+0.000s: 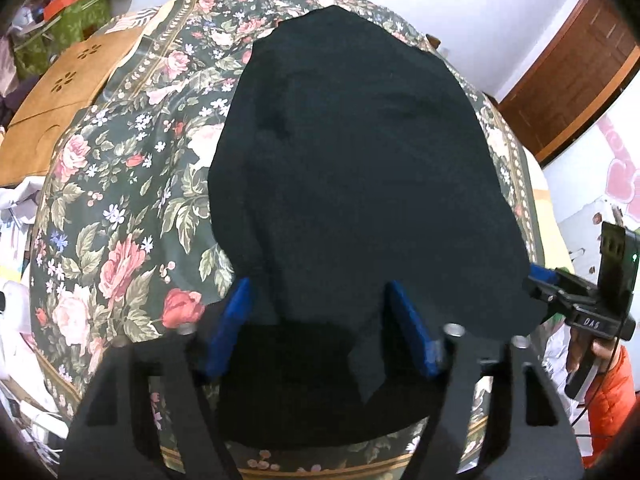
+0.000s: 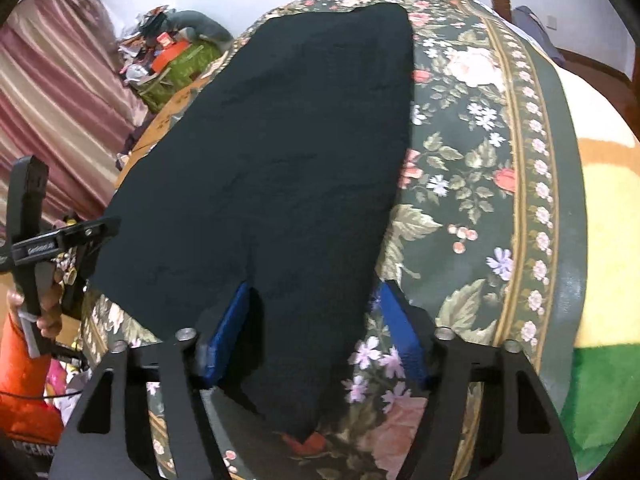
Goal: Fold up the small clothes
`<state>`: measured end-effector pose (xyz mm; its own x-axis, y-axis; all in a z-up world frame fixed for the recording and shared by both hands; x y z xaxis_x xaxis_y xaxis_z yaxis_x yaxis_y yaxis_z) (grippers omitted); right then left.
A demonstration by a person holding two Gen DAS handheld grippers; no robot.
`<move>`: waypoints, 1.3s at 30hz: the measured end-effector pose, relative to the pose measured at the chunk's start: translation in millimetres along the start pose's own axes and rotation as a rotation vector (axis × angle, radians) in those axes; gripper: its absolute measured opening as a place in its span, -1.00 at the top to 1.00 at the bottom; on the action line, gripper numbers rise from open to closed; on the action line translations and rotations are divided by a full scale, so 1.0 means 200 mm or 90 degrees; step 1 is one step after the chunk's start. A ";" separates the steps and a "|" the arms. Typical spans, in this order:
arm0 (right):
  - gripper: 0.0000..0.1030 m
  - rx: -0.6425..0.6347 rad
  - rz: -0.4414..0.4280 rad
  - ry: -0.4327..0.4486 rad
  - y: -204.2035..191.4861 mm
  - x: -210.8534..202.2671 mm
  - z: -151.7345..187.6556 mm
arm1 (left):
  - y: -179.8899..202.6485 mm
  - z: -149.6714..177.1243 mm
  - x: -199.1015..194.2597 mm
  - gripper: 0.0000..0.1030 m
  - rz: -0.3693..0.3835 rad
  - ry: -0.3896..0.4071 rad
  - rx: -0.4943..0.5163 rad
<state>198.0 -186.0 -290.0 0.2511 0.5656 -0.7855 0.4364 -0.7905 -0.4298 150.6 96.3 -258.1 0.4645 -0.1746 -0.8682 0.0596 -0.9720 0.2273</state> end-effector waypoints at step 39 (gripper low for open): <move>0.84 -0.056 0.033 0.126 0.05 0.10 -1.17 | -0.14 -1.27 0.30 0.86 0.054 0.021 -0.066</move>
<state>409.3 -127.7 -206.2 0.4358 0.5660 -0.6998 0.4897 -0.8015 -0.3433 401.0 152.5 -203.9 0.4999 -0.2483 -0.8297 0.1099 -0.9321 0.3452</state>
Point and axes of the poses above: each gripper's, at about its wrist camera, not at the fingertips, and x roughly the way its jaws point, y to its right, z to its underside, the point moved 3 cm from there along x, roughly the way its jaws point, and after that the axes turned 3 degrees about x, right-handed, at the moved point
